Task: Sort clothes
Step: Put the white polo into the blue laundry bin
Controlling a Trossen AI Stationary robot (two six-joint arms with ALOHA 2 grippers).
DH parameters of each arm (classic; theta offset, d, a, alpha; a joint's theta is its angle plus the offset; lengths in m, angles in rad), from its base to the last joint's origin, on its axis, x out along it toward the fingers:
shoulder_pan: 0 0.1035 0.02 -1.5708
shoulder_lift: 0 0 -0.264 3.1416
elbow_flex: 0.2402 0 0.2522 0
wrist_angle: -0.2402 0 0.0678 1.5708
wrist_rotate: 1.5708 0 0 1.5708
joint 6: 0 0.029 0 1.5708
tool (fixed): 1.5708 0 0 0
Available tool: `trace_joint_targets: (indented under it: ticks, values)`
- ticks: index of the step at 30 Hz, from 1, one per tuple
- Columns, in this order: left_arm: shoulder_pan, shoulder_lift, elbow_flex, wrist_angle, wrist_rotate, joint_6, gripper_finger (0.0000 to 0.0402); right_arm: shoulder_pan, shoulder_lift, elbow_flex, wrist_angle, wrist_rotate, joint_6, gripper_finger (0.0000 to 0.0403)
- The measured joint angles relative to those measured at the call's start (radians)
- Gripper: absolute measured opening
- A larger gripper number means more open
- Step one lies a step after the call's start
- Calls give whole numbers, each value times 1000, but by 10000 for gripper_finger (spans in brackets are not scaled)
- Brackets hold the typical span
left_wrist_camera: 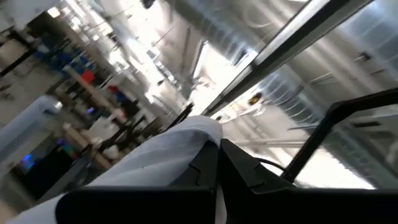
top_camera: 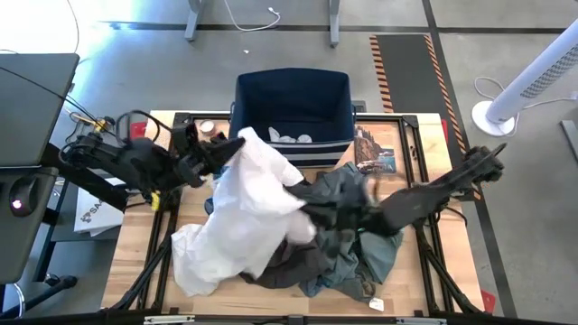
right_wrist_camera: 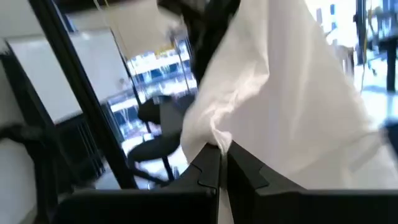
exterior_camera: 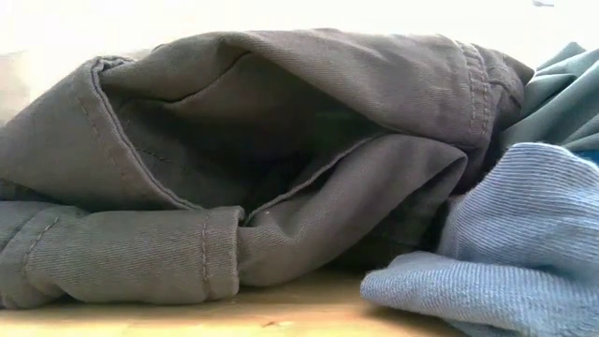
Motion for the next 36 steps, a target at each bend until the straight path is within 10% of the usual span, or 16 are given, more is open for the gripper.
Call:
trace_joint_targets:
  ticks: [11, 20, 28, 36]
  values:
    - [10, 184, 503, -213, 122, 249, 0, -13, -173, 25, 400, -152, -475, 2]
    - [154, 466, 1165, -637, 253, 367, 0, -130, -118, 441, 64, -322, -651, 1]
    - [315, 451, 1134, -583, 374, 259, 0, -232, 12, 892, -447, -338, -634, 0]
    - [275, 411, 1137, -824, 351, 293, 0, -230, -46, 771, -723, -322, -371, 0]
